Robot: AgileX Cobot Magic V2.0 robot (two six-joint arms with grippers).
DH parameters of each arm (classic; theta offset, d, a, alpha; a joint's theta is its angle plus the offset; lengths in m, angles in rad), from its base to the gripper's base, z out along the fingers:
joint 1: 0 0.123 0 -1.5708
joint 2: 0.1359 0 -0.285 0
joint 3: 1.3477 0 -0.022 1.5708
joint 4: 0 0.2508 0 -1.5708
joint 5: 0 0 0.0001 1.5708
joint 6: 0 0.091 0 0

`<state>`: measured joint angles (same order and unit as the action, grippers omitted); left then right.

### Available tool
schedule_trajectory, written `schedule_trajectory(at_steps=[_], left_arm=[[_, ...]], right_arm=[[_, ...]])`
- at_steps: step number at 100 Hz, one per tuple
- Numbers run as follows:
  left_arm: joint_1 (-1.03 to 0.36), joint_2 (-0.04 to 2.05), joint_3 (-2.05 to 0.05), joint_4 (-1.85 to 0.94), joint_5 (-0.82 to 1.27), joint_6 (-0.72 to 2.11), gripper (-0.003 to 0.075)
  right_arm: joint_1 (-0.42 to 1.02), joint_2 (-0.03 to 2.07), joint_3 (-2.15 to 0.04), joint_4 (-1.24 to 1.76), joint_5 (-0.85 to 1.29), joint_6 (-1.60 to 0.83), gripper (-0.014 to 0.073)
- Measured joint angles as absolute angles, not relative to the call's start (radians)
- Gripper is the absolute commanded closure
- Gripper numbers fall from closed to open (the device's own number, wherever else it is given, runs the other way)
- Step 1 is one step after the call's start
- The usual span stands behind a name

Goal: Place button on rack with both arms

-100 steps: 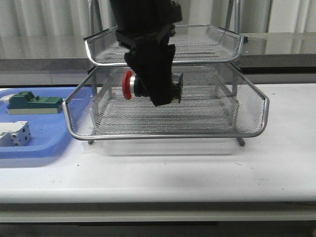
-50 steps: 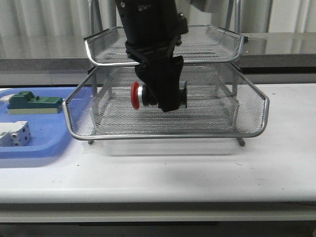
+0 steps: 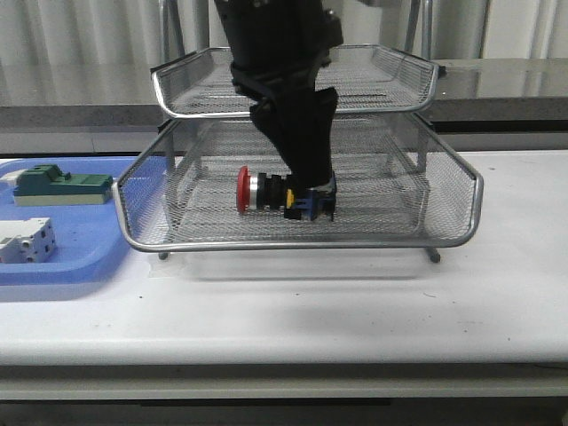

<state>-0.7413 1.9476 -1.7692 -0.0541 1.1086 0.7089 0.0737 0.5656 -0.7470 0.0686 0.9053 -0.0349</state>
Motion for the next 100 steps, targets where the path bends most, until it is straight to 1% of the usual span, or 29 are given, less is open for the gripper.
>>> schedule_trajectory(at_steps=[23, 35, 56, 72, 84, 100], left_arm=[[-0.738, 1.914, -1.802, -0.054, 1.123, 0.631, 0.031], [-0.706, 1.867, -1.804, -0.054, 1.16, 0.574, 0.0311], [-0.576, 1.778, -1.799, -0.056, 1.218, 0.464, 0.0311], [-0.469, 1.694, -1.753, -0.056, 1.228, 0.425, 0.0314], [-0.392, 1.605, -1.677, -0.056, 1.205, 0.388, 0.0314], [-0.298, 1.441, -1.509, -0.056, 1.086, 0.345, 0.0314]], right_arm=[[0.074, 0.566, -0.747, 0.069, 0.905, -0.035, 0.0664], [0.074, 0.566, -0.747, 0.069, 0.905, -0.035, 0.0664], [0.074, 0.566, -0.747, 0.069, 0.905, -0.035, 0.0664], [0.074, 0.566, -0.747, 0.069, 0.905, -0.035, 0.0664], [0.074, 0.566, -0.747, 0.069, 0.905, -0.035, 0.0664], [0.074, 0.566, -0.747, 0.069, 0.905, -0.035, 0.0664]])
